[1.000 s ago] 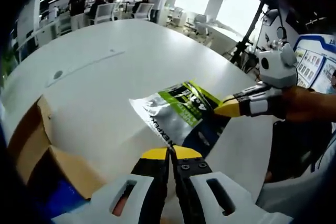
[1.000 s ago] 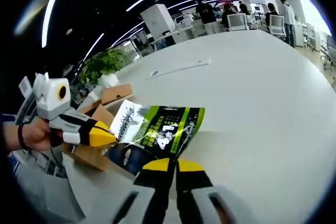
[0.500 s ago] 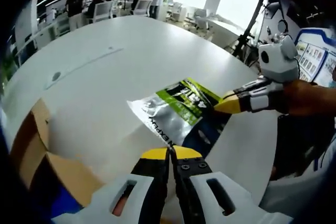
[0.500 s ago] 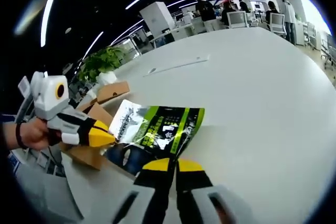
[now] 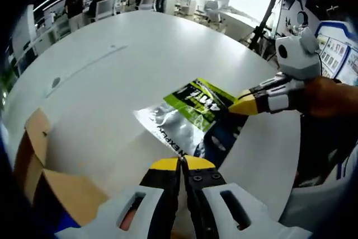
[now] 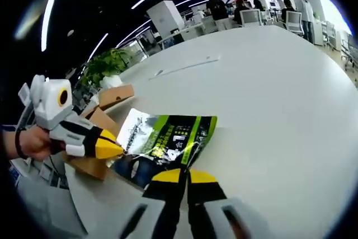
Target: Operate the shoe box by opening the lid, removing the specified soft item, and placing it in the target area until the item is outside and the box remains undamaged.
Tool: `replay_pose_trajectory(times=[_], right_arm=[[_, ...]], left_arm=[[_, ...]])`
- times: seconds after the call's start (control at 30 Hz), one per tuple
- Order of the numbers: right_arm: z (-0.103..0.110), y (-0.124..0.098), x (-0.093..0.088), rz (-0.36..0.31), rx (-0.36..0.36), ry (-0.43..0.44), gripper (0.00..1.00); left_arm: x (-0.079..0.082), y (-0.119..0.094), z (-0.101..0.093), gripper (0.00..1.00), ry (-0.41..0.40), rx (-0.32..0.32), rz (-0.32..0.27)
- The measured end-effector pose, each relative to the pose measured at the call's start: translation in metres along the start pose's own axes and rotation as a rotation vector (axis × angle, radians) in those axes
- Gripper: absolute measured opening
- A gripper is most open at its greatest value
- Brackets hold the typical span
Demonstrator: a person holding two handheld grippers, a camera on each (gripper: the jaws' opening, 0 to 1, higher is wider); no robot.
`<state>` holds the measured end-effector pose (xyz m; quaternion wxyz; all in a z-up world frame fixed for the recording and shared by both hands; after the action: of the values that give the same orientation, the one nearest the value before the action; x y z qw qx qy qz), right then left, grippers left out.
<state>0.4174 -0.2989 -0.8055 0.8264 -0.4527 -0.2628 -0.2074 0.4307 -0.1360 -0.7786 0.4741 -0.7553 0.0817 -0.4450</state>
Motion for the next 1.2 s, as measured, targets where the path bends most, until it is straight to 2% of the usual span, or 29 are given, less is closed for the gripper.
replay_pose_trajectory(times=[1.2], right_arm=[[-0.008,0.007,-0.009,0.017,-0.005,0.028,0.01]], left_arm=[[-0.009,0.018,-0.001,0.01,0.025,0.002,0.106]])
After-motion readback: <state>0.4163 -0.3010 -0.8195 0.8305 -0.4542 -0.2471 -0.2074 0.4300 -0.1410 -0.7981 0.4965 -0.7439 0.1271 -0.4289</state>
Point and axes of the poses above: the point that each gripper's makers call its tool centre point, and the gripper's own axes: y roughly forward along the fingers, z roughly to its left, x roughly out of its top, the point moved 5 cm from there along -y, roughly backward along the fingers, and after that the axes turned 3 degrees about y, right-handed, at the moved point
